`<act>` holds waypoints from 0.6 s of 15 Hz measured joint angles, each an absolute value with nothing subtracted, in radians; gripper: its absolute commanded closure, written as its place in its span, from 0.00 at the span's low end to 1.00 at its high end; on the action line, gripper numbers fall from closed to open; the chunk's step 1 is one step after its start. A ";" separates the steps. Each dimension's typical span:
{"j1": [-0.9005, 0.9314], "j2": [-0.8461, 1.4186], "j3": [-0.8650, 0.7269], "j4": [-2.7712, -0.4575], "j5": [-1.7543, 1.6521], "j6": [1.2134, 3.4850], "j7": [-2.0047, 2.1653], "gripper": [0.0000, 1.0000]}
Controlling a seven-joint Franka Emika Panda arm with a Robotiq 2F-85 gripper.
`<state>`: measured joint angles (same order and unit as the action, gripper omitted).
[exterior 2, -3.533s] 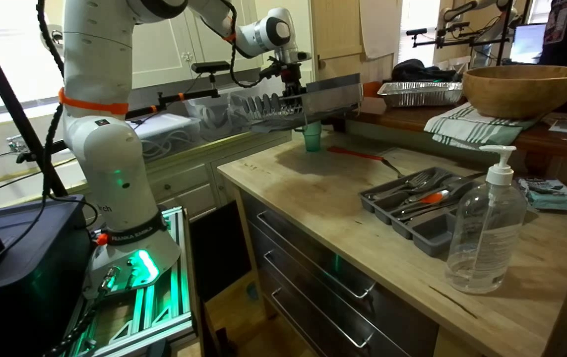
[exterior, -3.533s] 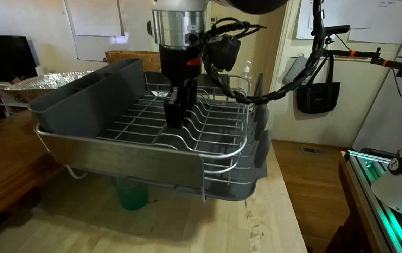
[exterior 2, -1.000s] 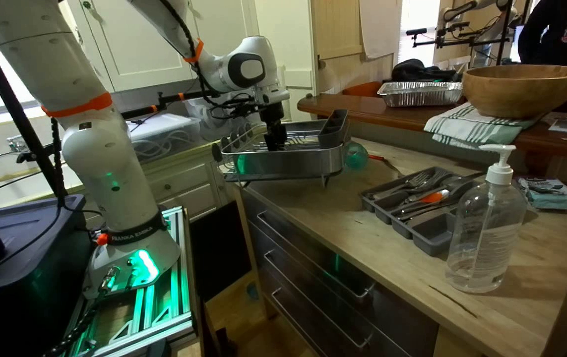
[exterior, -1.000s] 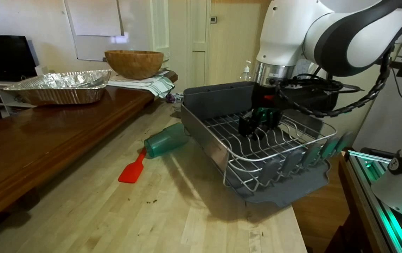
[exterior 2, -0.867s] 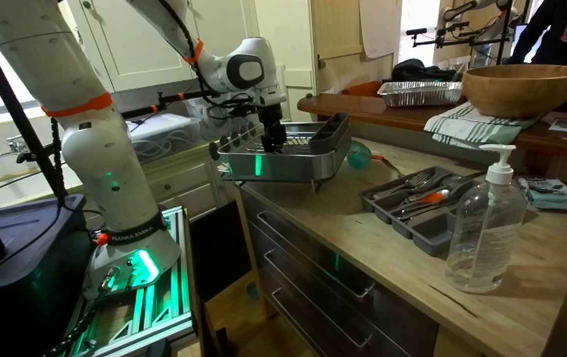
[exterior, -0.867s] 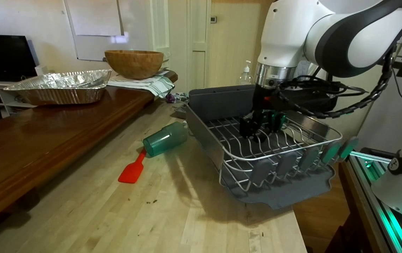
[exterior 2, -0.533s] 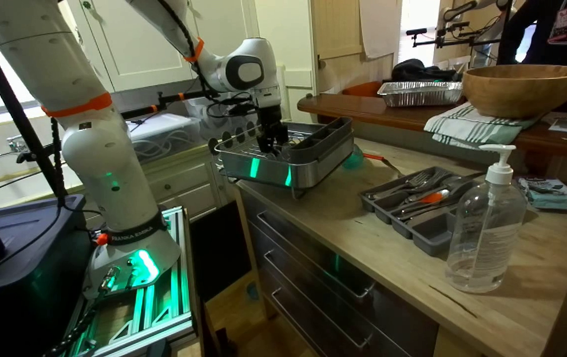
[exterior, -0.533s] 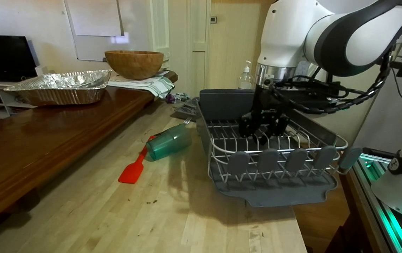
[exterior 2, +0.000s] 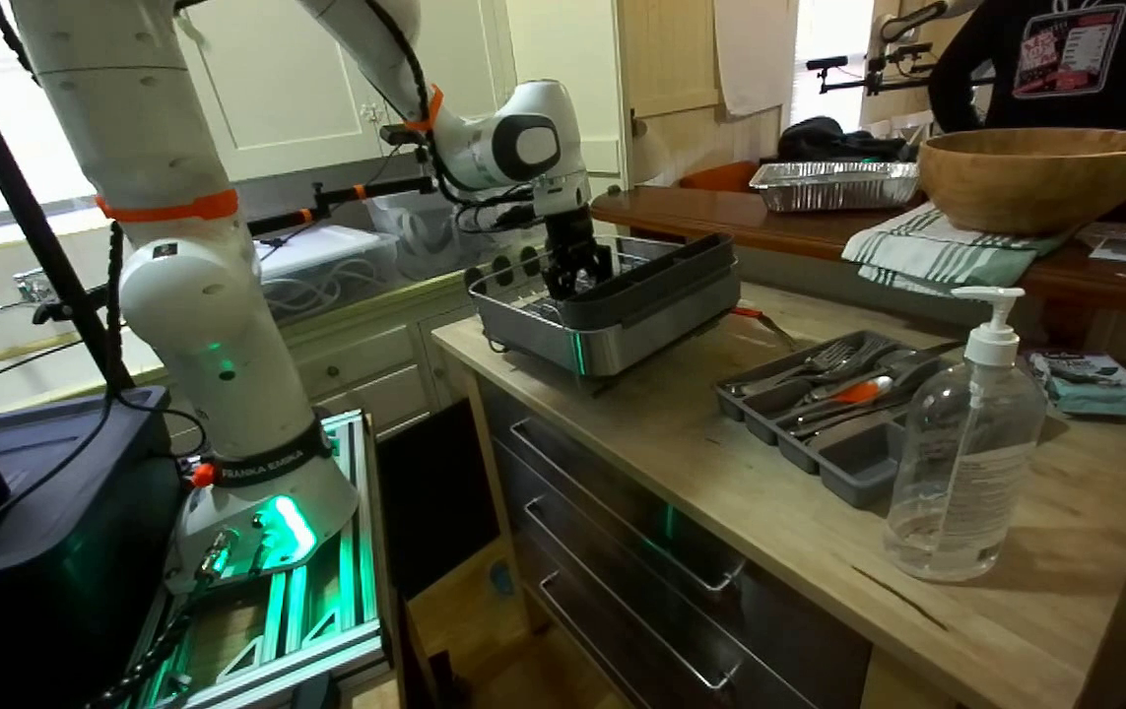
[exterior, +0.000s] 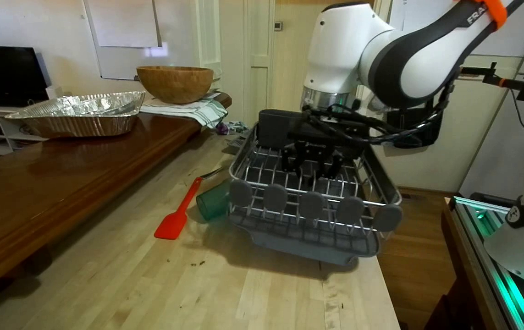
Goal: Move the rack to the top countertop, then put it back on the bottom countertop
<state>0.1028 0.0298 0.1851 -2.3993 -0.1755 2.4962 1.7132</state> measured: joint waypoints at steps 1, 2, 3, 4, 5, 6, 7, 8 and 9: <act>0.105 0.081 0.179 -2.348 -0.199 2.496 1.719 0.95; 0.109 0.135 0.172 -2.294 -0.207 2.495 1.708 0.95; 0.115 0.183 0.163 -2.235 -0.209 2.494 1.694 0.95; 0.123 0.224 0.156 -2.178 -0.209 2.488 1.675 0.95; 0.133 0.264 0.150 -2.121 -0.206 2.478 1.653 0.95; 0.145 0.299 0.144 -2.070 -0.205 2.465 1.639 0.95; 0.161 0.330 0.138 -2.026 -0.205 2.445 1.631 0.95; 0.177 0.355 0.131 -1.989 -0.205 2.432 1.631 0.95; 0.194 0.374 0.123 -1.960 -0.205 2.415 1.631 0.95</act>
